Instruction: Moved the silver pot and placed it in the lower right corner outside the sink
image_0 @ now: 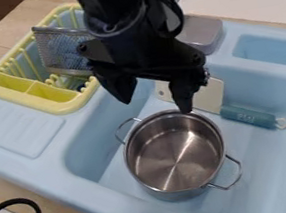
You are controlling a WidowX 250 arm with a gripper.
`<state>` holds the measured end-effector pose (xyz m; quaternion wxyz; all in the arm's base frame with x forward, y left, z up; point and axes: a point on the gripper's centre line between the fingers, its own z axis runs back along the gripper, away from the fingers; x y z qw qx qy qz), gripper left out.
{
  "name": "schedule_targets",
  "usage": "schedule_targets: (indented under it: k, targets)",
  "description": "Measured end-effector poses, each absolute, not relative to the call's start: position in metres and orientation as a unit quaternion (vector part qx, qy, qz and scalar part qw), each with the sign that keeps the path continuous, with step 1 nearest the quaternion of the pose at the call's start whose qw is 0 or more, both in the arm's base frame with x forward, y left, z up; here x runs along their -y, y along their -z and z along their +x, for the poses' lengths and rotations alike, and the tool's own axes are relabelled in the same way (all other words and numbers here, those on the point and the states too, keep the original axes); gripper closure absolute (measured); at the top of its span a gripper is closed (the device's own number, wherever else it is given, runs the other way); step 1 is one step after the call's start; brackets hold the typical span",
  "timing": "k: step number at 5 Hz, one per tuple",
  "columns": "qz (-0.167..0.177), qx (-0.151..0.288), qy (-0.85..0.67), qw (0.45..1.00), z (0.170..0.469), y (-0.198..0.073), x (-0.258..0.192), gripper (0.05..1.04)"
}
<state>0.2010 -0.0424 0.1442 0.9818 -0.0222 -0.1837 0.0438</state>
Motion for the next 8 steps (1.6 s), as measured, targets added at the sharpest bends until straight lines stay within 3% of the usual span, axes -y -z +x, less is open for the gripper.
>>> schedule_targets:
  k: [3,6,8]
  targets:
    - [-0.010,0.169,-0.063,0.983,0.185,-0.131,0.033,0.085]
    - [-0.064,0.179,-0.173,0.966,0.181,-0.096,0.036,0.085]
    - [-0.064,0.157,-0.191,0.967,0.184,-0.078,0.027,0.085]
